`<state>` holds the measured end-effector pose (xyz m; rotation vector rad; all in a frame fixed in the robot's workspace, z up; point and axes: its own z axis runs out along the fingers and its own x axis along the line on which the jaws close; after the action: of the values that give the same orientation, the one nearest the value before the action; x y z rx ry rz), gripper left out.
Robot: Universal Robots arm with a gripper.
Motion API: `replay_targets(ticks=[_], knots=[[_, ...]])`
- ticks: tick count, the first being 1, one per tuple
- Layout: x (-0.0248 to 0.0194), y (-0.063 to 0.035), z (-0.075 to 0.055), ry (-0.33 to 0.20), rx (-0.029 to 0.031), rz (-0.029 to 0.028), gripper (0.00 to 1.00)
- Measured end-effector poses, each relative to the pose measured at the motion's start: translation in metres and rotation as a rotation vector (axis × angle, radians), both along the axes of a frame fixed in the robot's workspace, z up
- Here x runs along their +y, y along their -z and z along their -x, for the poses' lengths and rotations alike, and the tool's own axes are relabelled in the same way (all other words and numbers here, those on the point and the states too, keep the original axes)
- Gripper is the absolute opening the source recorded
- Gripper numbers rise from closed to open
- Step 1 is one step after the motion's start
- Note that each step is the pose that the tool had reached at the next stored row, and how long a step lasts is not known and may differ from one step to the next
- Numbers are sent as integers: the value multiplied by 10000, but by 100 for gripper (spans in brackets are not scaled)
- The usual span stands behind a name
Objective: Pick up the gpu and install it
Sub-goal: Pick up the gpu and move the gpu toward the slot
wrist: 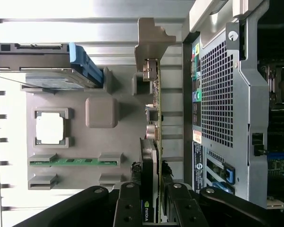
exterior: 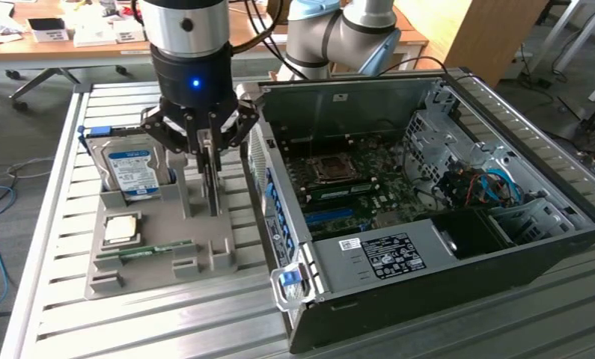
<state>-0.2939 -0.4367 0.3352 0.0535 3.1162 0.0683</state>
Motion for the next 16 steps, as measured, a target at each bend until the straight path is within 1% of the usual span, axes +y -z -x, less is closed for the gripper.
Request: replay_targets(ticks=[7,16], knots=[[0,-93,0,0,1,1,27],[0,-104,0,0,1,1,27]])
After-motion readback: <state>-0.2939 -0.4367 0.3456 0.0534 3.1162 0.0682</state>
